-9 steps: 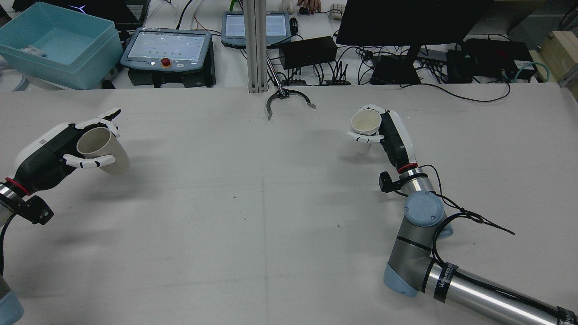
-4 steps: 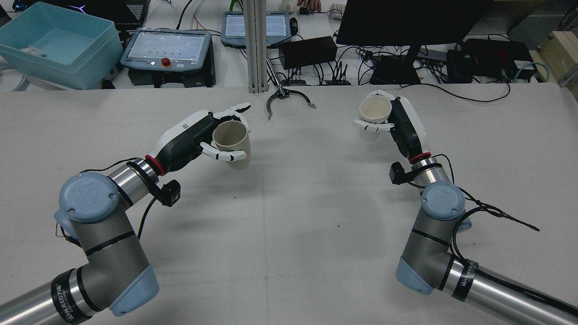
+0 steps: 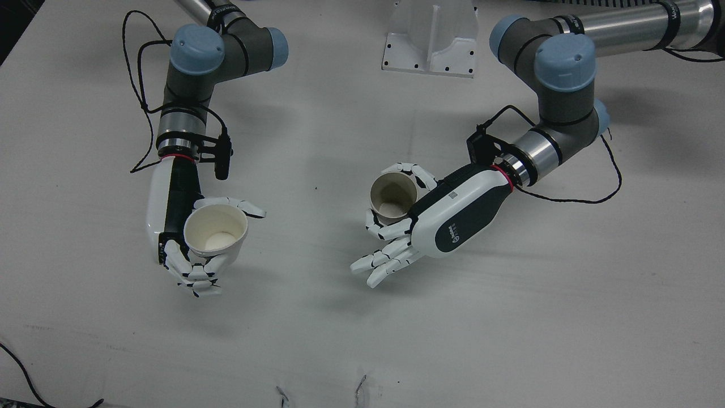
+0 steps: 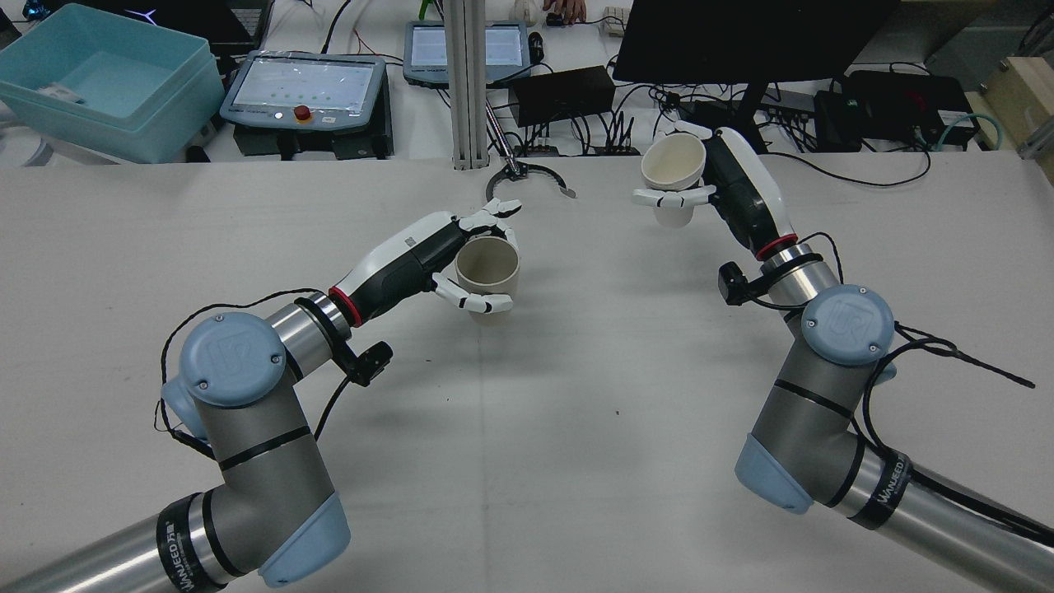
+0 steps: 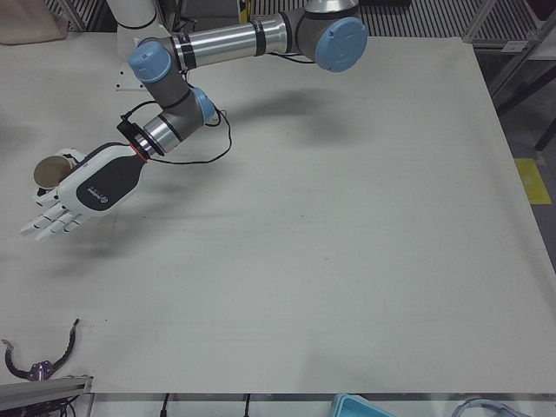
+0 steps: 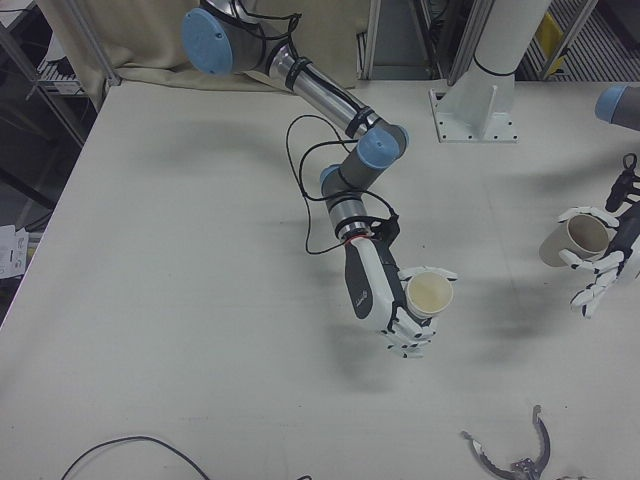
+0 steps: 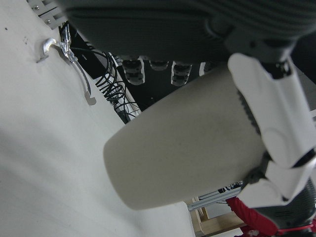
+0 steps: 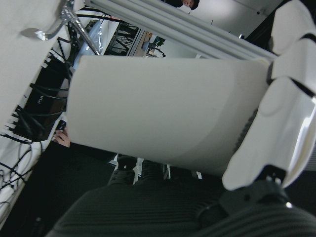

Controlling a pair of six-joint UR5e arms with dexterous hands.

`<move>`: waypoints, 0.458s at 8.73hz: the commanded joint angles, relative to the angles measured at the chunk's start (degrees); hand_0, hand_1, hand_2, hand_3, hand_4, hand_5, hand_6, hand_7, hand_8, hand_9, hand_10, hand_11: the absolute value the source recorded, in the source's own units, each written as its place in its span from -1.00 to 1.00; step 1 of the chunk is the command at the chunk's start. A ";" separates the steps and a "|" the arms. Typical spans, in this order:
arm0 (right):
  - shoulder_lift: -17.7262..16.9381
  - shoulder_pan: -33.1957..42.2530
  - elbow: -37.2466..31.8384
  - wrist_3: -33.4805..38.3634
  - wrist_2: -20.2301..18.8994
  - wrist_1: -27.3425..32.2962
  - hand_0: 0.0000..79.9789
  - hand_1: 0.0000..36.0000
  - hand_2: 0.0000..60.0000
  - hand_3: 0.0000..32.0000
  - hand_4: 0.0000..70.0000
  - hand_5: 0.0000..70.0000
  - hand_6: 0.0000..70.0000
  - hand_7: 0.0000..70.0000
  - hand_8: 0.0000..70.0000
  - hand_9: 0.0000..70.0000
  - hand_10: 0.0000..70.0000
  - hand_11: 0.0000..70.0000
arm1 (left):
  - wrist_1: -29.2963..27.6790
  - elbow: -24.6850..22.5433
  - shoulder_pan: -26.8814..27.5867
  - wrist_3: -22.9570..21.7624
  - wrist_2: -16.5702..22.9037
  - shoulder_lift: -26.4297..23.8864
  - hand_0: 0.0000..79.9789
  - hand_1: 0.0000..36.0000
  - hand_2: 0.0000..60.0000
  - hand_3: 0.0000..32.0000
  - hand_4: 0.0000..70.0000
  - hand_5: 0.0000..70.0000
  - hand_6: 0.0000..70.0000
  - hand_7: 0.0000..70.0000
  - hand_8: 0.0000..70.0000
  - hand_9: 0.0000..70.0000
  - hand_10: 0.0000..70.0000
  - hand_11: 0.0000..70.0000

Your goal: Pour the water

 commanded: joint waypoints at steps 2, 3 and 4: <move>3.65 2.04 25.06 -27.81 -5.95 -14.07 0.24 -0.16 -0.13 -1.00 -0.60 1.00 0.46 0.86 0.34 0.83 -0.18 0.21 | 0.51 0.49 1.77 0.58 0.37 0.01 -0.14 1.00 1.00 -1.00 -0.23 0.59 -0.91 -0.73 -0.98 -0.92 -0.84 -0.71; 6.11 2.04 28.15 -37.22 -7.62 -16.36 0.26 -0.04 0.04 -1.00 -0.59 1.00 0.47 0.90 0.33 0.81 -0.17 0.23 | 0.51 0.75 1.78 0.58 0.37 0.01 -0.13 1.00 1.00 -1.00 -0.23 0.61 -0.91 -0.73 -0.98 -0.92 -0.84 -0.71; 6.40 1.69 27.40 -39.05 -7.81 -16.56 0.28 0.18 0.41 -1.00 -0.59 1.00 0.47 0.94 0.30 0.78 -0.18 0.22 | 0.51 0.75 1.78 0.58 0.37 0.01 -0.12 1.00 1.00 -1.00 -0.23 0.61 -0.91 -0.73 -0.99 -0.92 -0.84 -0.71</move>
